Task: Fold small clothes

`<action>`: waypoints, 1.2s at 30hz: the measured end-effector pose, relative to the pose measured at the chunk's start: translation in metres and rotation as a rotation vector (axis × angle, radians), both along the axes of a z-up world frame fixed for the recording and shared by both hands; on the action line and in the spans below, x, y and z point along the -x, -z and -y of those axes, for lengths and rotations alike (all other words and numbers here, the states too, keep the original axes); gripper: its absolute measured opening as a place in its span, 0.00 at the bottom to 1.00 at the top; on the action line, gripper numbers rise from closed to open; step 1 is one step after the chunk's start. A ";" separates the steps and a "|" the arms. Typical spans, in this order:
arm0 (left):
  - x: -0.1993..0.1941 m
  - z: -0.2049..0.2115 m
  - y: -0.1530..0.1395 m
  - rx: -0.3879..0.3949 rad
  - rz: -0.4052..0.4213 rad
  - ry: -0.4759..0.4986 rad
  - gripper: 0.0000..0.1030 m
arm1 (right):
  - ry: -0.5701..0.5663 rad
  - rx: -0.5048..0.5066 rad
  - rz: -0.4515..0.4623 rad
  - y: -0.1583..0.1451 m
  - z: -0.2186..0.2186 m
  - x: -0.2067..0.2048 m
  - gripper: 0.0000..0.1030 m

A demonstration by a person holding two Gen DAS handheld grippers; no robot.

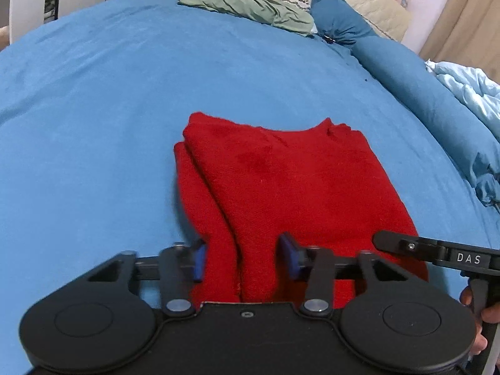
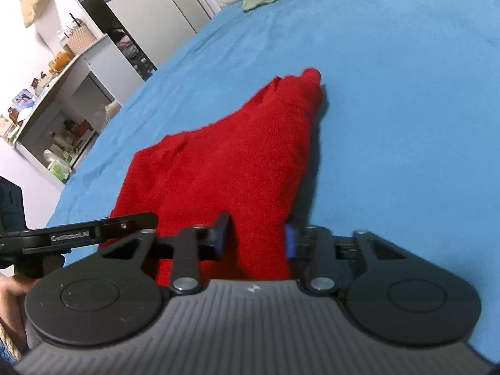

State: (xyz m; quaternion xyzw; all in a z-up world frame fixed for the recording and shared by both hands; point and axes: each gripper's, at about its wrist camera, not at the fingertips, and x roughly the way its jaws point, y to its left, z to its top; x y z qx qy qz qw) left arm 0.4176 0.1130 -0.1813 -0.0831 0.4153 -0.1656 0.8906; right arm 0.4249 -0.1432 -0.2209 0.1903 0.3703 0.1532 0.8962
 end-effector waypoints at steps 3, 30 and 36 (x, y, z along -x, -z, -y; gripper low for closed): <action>0.006 0.002 -0.013 0.002 0.010 -0.008 0.29 | -0.008 -0.019 0.025 -0.015 0.002 0.006 0.36; 0.198 0.135 -0.024 -0.147 0.112 0.246 0.30 | 0.141 0.068 -0.018 -0.007 0.121 0.225 0.40; 0.206 0.125 -0.045 -0.148 0.123 0.186 0.57 | 0.164 0.104 0.013 -0.031 0.126 0.229 0.90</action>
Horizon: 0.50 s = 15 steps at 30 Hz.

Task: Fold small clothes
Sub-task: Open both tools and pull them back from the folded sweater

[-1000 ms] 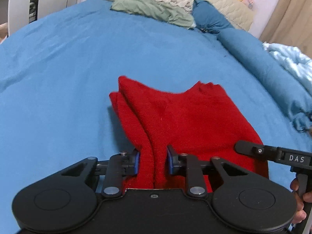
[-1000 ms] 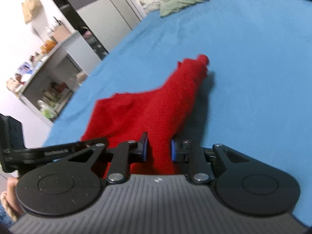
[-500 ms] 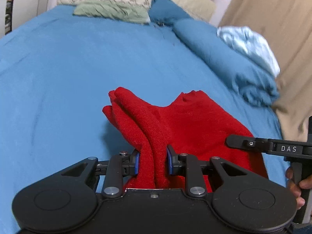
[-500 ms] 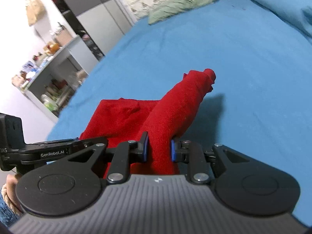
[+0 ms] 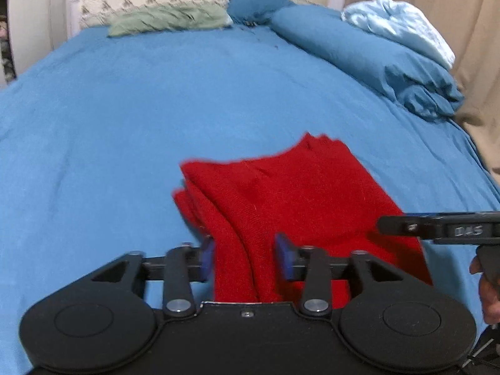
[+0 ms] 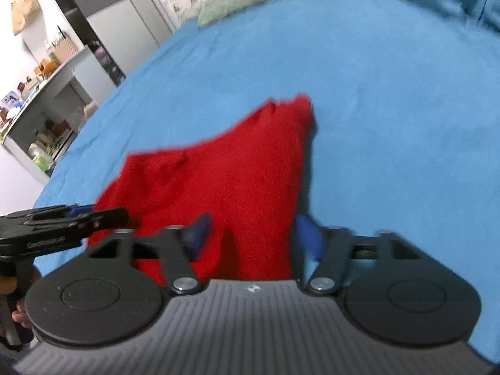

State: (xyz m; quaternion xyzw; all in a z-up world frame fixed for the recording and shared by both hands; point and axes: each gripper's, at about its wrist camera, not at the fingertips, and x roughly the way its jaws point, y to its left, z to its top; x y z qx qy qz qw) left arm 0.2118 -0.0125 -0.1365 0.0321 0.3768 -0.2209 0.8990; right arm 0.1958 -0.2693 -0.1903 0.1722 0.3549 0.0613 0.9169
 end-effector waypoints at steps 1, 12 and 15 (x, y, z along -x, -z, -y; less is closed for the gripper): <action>0.001 -0.002 -0.003 0.000 0.015 -0.006 0.71 | 0.020 0.020 0.025 -0.008 -0.003 -0.001 0.99; -0.021 -0.008 0.049 -0.094 -0.089 -0.082 0.84 | 0.140 0.202 -0.100 0.033 -0.004 -0.014 1.00; -0.024 -0.013 0.050 -0.071 -0.111 -0.106 0.89 | 0.146 0.204 -0.099 0.033 -0.003 -0.014 1.00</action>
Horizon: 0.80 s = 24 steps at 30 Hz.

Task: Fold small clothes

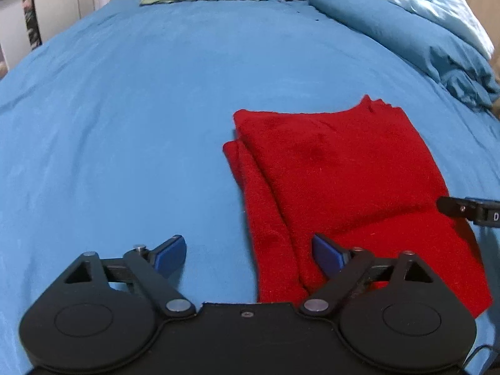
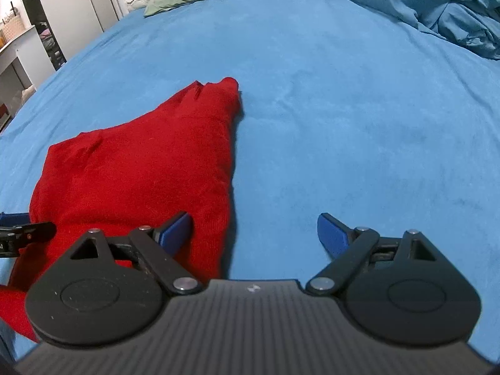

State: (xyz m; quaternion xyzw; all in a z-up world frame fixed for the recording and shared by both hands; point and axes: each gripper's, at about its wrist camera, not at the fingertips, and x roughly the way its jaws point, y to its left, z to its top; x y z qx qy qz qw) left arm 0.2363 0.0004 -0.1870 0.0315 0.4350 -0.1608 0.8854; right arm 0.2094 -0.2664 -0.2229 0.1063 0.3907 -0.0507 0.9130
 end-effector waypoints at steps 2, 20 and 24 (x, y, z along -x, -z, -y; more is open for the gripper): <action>0.003 -0.006 -0.007 0.001 0.002 -0.012 0.87 | -0.008 0.002 0.007 -0.009 -0.001 0.004 1.00; 0.184 -0.012 -0.222 -0.015 0.316 -0.076 1.00 | -0.056 0.167 0.192 -0.220 -0.027 0.188 1.00; 0.226 -0.011 -0.223 -0.042 0.308 -0.096 1.00 | -0.033 0.144 0.162 -0.221 -0.037 0.230 1.00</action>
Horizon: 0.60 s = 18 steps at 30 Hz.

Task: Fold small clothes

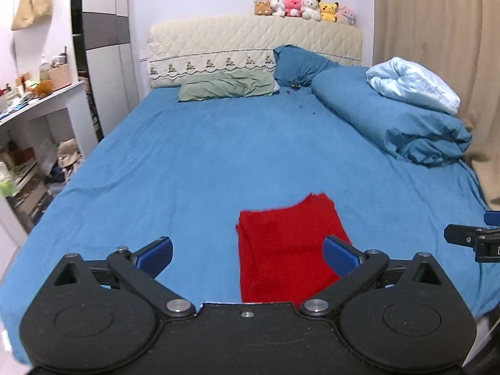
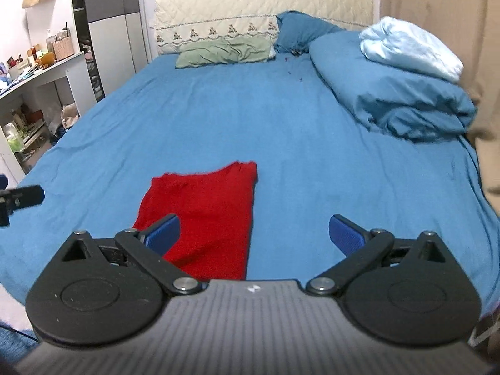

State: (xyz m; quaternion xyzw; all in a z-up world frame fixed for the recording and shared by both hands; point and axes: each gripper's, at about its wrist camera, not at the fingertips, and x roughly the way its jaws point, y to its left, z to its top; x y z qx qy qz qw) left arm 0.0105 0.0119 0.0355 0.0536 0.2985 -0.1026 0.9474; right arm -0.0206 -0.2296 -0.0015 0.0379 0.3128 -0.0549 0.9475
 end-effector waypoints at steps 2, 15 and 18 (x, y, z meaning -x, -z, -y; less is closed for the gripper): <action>0.020 -0.001 0.003 -0.005 -0.008 -0.013 1.00 | 0.016 0.011 -0.023 0.003 -0.006 0.016 1.00; 0.090 0.001 0.034 -0.035 -0.036 -0.043 1.00 | 0.005 0.049 -0.075 0.037 -0.029 0.074 1.00; 0.094 -0.001 0.034 -0.024 -0.032 -0.048 1.00 | 0.017 0.042 -0.075 0.039 -0.027 0.079 1.00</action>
